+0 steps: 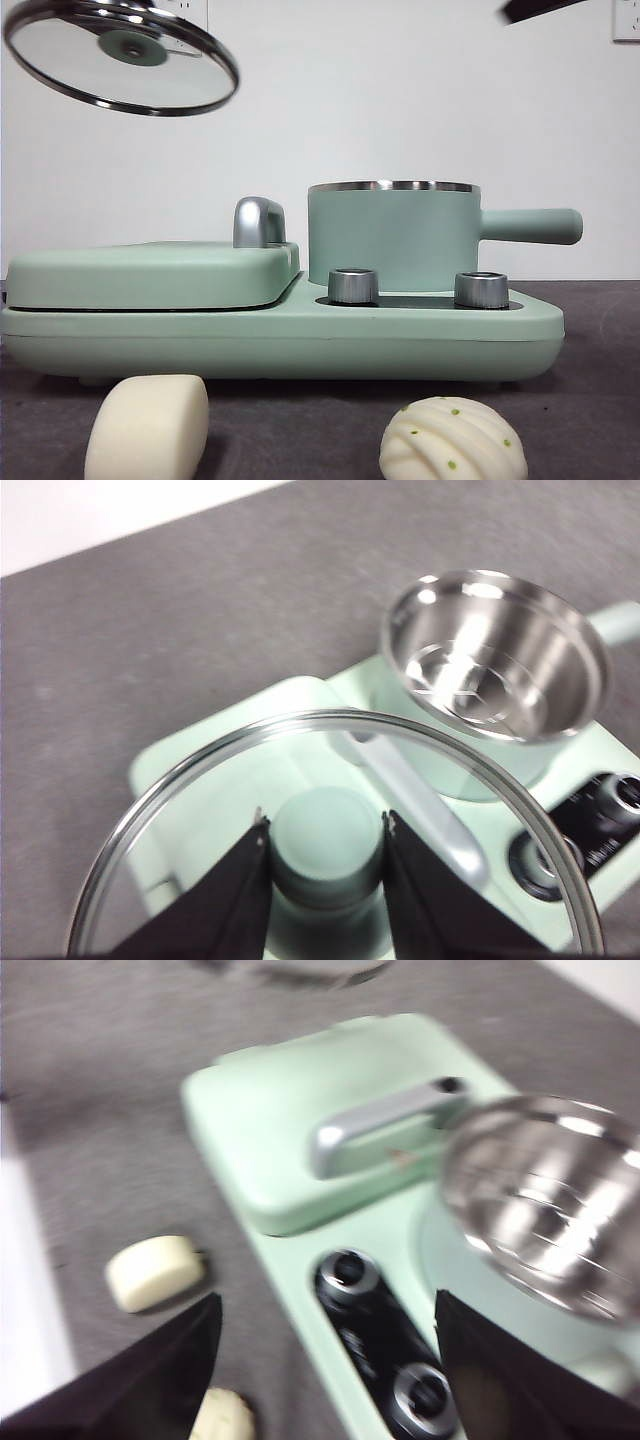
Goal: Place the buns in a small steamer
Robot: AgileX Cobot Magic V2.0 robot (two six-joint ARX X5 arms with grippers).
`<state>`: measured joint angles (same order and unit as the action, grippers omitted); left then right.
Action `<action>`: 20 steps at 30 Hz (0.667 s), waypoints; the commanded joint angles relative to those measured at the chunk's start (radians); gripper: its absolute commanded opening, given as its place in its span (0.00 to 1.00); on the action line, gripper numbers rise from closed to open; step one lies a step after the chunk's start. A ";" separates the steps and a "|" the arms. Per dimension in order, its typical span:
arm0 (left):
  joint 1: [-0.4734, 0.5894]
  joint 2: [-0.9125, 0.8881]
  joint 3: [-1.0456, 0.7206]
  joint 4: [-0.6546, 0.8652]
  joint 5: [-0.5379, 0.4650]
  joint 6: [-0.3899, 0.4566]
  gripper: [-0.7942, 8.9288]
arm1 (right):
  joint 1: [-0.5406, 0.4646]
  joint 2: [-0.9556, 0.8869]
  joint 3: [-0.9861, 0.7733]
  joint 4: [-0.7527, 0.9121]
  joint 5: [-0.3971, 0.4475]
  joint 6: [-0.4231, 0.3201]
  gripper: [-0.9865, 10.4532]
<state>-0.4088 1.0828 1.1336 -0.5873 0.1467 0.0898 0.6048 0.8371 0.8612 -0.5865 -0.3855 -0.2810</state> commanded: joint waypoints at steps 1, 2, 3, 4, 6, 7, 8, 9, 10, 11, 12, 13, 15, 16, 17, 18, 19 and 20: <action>0.014 -0.006 0.013 0.031 0.001 -0.002 0.09 | 0.097 0.083 0.019 0.054 0.021 0.000 0.38; 0.020 -0.007 0.013 0.032 0.001 -0.002 0.09 | 0.120 0.106 0.019 0.069 0.030 0.000 0.38; 0.026 -0.007 0.013 0.033 0.001 -0.002 0.09 | 0.153 0.142 0.019 0.091 0.046 0.000 0.38; 0.030 -0.007 0.013 0.033 0.001 -0.002 0.09 | 0.180 0.173 0.019 0.109 0.054 0.000 0.38; 0.035 -0.007 0.013 0.034 0.001 -0.002 0.09 | 0.222 0.232 0.019 0.135 0.066 0.000 0.38; 0.037 -0.007 0.013 0.034 0.001 -0.002 0.09 | 0.242 0.264 0.019 0.145 0.072 0.000 0.38; 0.037 -0.007 0.013 0.034 0.001 -0.002 0.09 | 0.256 0.286 0.019 0.153 0.072 0.000 0.38; 0.037 -0.007 0.013 0.034 0.001 -0.002 0.09 | 0.276 0.321 0.019 0.166 0.072 0.000 0.38; 0.037 -0.007 0.013 0.034 0.001 -0.002 0.09 | 0.293 0.352 0.019 0.179 0.072 0.000 0.38; 0.037 -0.007 0.013 0.034 0.001 -0.002 0.09 | 0.307 0.376 0.019 0.191 0.072 0.000 0.38; 0.037 -0.007 0.013 0.034 0.001 -0.002 0.09 | 0.321 0.404 0.019 0.203 0.072 0.000 0.38; 0.037 -0.007 0.013 0.034 0.001 -0.002 0.09 | 0.333 0.428 0.019 0.216 0.072 0.000 0.39; 0.037 -0.007 0.013 0.034 0.001 -0.003 0.09 | 0.357 0.475 0.019 0.243 0.073 0.000 0.43; 0.037 -0.007 0.013 0.034 0.001 -0.003 0.09 | 0.369 0.499 0.019 0.258 0.073 0.000 0.43; 0.037 -0.007 0.013 0.034 0.001 -0.003 0.09 | 0.379 0.521 0.019 0.273 0.073 0.000 0.43; 0.037 -0.007 0.013 0.034 0.001 -0.003 0.09 | 0.389 0.544 0.019 0.289 0.073 0.000 0.43; 0.037 -0.007 0.013 0.034 0.001 -0.004 0.09 | 0.398 0.565 0.019 0.303 0.073 0.000 0.43; 0.037 -0.007 0.013 0.034 0.000 -0.004 0.09 | 0.405 0.582 0.019 0.314 0.076 0.000 0.43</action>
<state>-0.3687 1.0786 1.1328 -0.5858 0.1448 0.0891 0.9947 1.3964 0.8616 -0.2863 -0.3122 -0.2813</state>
